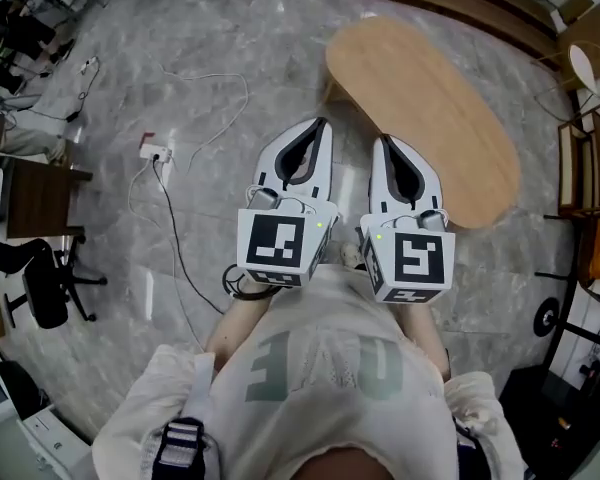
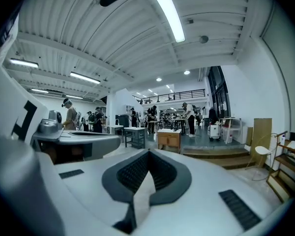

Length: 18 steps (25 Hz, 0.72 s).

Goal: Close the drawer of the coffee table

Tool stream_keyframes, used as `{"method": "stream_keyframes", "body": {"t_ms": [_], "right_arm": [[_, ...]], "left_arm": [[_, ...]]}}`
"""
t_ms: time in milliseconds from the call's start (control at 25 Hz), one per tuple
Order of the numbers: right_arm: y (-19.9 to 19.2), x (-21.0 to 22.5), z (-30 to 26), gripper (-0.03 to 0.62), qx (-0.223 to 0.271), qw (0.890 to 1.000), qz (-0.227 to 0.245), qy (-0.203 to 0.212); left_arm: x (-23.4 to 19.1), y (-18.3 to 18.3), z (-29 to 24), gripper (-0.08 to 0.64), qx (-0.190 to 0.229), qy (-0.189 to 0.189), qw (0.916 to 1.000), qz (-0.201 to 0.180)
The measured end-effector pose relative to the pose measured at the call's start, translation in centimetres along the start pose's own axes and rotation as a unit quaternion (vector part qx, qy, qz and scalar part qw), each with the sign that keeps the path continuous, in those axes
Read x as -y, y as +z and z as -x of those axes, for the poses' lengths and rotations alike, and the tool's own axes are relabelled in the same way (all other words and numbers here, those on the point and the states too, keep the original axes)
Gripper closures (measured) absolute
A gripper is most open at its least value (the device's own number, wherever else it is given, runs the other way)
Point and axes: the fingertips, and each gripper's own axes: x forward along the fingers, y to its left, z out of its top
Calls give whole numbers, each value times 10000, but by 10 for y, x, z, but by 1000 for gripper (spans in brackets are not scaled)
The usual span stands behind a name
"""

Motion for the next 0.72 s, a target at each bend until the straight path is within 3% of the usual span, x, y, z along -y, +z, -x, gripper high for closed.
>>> {"method": "stream_keyframes", "body": {"t_ms": [720], "right_arm": [[-13,-18,-14,586,-228,9997,-88,-5]], "left_arm": [[-28,-11,6,551,-136,-27,9999,95]]}}
